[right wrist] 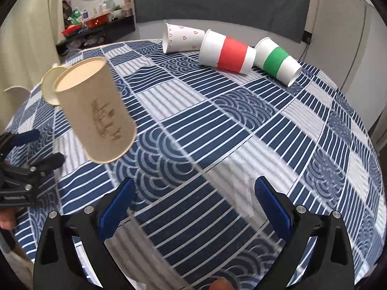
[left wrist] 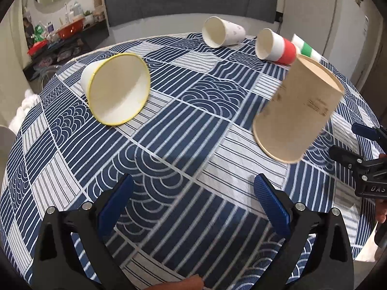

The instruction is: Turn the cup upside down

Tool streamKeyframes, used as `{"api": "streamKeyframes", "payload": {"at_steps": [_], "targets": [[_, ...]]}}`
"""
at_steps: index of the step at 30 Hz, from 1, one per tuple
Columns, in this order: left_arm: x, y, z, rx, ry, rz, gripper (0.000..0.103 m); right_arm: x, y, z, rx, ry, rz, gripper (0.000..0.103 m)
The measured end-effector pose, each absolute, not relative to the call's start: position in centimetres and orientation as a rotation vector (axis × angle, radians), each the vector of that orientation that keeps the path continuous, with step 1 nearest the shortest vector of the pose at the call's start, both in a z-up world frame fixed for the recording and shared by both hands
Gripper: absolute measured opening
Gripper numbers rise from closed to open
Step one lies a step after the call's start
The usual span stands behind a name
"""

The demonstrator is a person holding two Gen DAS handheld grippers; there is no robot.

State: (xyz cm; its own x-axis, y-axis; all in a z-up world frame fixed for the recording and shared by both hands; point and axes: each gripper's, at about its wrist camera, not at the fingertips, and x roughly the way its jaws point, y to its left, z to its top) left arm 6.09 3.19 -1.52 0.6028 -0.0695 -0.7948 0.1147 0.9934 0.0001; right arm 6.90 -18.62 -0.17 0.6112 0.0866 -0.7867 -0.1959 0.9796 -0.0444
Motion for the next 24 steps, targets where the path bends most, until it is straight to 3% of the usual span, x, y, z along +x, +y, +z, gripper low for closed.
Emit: {"api": "streamKeyframes", "payload": {"at_steps": [9,24], "targets": [[10.5,4.4,-1.7,0.003,0.940,0.024,0.098,12.9,-19.9,-0.9,-0.076,0.963,0.194,0.096],[10.8,4.3,-1.6,-0.003,0.939,0.026,0.099,13.4,-19.8,-0.9,-0.066,0.943,0.189,0.097]]}}
